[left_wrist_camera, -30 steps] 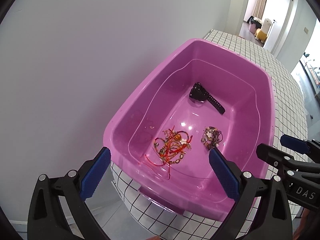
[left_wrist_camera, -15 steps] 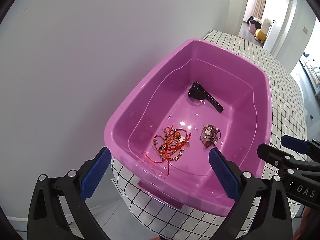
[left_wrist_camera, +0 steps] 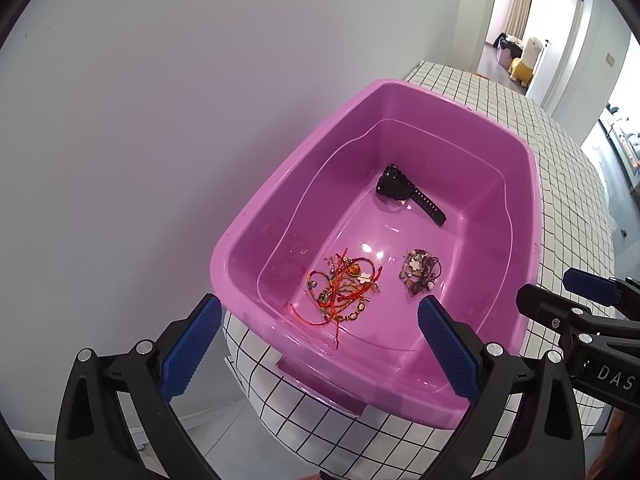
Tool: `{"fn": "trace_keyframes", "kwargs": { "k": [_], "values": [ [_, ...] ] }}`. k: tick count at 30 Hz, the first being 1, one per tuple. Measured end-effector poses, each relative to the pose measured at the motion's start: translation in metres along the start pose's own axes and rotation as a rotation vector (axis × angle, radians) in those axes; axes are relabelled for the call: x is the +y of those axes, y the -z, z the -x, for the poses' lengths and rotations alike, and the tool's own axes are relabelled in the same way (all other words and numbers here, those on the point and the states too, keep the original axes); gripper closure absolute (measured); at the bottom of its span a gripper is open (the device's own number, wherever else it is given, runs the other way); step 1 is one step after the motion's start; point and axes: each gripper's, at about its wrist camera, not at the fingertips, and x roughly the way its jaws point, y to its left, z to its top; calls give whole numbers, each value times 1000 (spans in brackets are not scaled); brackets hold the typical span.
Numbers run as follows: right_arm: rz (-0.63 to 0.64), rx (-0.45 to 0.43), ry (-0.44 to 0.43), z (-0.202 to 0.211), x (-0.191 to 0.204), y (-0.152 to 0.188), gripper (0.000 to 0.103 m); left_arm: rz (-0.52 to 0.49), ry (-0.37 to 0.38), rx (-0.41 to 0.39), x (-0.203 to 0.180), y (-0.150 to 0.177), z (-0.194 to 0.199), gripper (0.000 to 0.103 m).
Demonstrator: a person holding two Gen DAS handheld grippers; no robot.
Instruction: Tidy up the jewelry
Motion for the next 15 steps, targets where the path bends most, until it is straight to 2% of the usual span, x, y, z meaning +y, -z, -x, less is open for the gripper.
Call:
{"fn": "trace_keyframes", "kwargs": {
  "k": [15],
  "values": [
    [-1,2,1,1,2,4,35,-6,-4,0,-1,2,1,6]
  ]
}}
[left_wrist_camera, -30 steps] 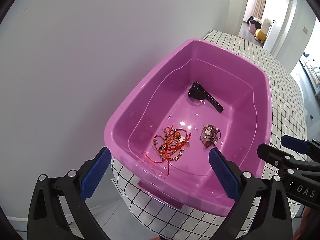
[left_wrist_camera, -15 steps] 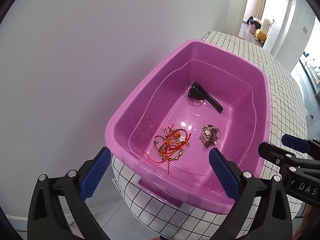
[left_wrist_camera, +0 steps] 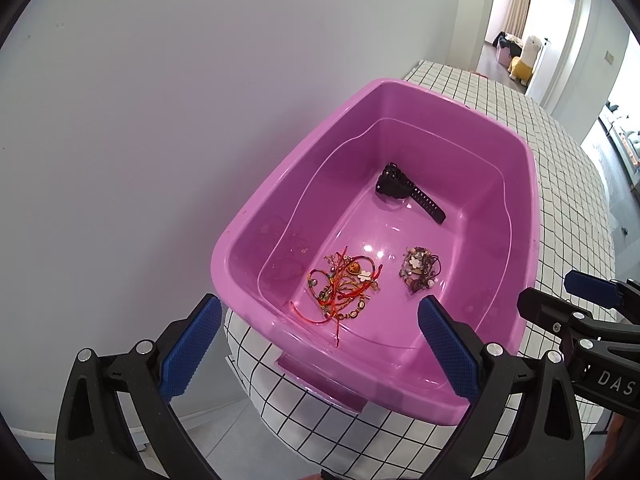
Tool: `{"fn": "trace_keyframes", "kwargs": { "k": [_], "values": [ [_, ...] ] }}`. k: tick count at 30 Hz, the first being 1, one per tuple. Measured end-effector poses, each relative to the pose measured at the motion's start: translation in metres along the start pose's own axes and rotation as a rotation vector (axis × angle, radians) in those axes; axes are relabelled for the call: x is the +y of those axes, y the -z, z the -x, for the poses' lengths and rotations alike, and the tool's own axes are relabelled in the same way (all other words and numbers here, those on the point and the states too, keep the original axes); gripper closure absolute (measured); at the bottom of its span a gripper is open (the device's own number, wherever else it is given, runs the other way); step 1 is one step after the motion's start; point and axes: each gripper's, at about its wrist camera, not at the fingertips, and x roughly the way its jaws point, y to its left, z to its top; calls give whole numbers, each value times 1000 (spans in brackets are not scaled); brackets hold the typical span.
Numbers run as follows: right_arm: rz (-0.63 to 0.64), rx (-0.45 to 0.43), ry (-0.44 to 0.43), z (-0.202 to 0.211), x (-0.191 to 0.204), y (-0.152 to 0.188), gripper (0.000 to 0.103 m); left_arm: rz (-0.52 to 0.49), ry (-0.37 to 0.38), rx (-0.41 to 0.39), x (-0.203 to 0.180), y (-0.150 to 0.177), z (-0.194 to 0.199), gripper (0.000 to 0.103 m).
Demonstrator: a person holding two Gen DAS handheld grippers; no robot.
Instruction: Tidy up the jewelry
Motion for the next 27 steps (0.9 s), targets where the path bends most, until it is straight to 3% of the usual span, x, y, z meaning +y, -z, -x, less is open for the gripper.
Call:
{"fn": "trace_keyframes", "kwargs": {
  "k": [27],
  "values": [
    [1,1,5,1,-2,0,35,-4,-6,1,0,0,0,6]
  ]
}}
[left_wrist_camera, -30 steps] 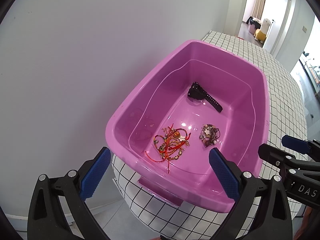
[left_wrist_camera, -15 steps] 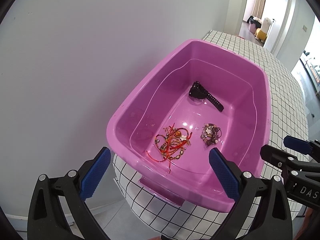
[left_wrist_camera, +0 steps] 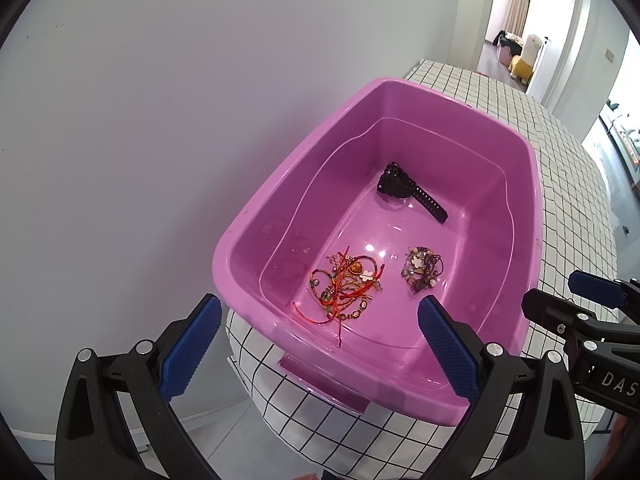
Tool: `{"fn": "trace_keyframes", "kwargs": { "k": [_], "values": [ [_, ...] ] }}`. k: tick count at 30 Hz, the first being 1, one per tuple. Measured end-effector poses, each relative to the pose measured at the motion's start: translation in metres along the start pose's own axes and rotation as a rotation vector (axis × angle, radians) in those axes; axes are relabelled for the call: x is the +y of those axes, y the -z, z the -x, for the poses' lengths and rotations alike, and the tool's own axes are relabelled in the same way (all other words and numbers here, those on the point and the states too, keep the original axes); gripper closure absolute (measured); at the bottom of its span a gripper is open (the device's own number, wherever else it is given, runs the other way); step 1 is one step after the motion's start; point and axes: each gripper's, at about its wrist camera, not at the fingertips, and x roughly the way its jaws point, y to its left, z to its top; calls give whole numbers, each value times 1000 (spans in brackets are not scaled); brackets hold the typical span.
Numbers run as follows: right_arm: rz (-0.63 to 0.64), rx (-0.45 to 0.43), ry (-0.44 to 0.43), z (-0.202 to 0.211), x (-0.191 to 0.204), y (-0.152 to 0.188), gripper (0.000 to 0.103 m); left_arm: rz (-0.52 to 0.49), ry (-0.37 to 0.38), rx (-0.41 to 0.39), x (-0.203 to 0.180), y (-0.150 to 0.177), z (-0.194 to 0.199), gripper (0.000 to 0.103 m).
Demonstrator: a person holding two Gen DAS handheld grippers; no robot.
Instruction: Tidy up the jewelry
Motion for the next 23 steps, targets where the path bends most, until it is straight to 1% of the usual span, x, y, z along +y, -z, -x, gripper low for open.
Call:
{"fn": "trace_keyframes", "kwargs": {
  "k": [10,15,23],
  "values": [
    [-2,-5,-1,0,0,-1,35,2,8,-20,1,0,2,6],
    [-2,-8,5,0,0,-1,35,7,-1,-12,2,-1,1,6],
    [-4,-20,12,1,1,-1,35,15,7,3,4,-1,-1,6]
  ]
}}
